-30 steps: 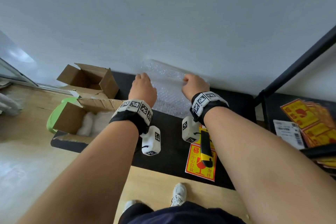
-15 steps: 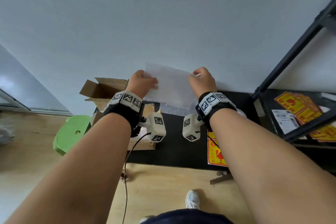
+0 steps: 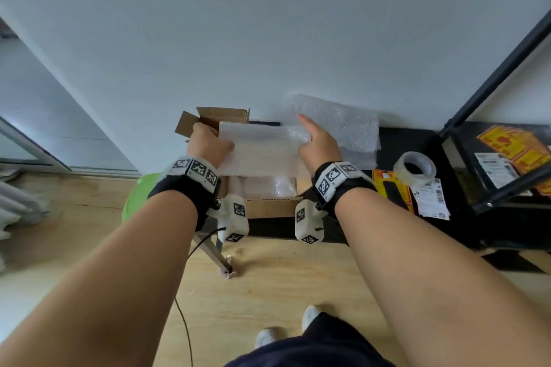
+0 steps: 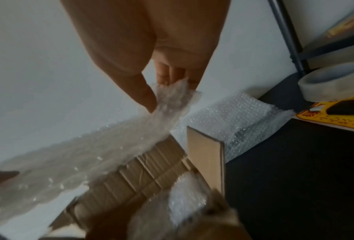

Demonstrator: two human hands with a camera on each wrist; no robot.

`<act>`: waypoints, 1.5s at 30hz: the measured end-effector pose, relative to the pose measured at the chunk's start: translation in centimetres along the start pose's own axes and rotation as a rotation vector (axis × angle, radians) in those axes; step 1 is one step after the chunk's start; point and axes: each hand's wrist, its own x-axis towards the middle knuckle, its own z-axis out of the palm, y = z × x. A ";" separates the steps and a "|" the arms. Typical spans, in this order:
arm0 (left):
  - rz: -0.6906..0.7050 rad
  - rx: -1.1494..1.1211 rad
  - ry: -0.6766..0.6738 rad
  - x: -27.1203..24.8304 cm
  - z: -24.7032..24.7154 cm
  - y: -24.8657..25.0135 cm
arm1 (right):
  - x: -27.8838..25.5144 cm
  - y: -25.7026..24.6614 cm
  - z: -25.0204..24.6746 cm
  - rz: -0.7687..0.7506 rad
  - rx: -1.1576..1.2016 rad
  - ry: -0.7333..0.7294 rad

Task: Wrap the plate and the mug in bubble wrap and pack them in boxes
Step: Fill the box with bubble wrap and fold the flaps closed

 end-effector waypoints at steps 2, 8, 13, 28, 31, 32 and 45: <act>0.013 0.101 0.032 -0.3 0.3 -1.1 | -0.4 -0.2 1.0 -0.079 -0.113 -0.052; 0.113 0.428 -0.118 -1.8 2.5 -2.8 | -0.8 1.2 1.9 -0.095 -0.424 -0.264; 0.144 0.553 -0.249 -2.1 4.2 -3.7 | -0.1 2.3 3.3 -0.006 -0.594 -0.413; 0.549 1.009 -0.313 -1.5 5.6 -4.9 | -0.9 1.1 5.8 -0.370 -1.078 -0.216; 0.464 0.903 -0.435 -0.8 5.4 -4.9 | -0.9 -0.1 5.8 -0.285 -1.165 -0.385; 0.452 0.886 -0.452 -0.6 5.2 -4.9 | -0.8 -0.4 5.7 -0.248 -1.168 -0.412; 0.507 0.980 -0.469 1.0 6.3 -4.8 | 1.5 -1.4 6.2 -0.081 -1.121 -0.609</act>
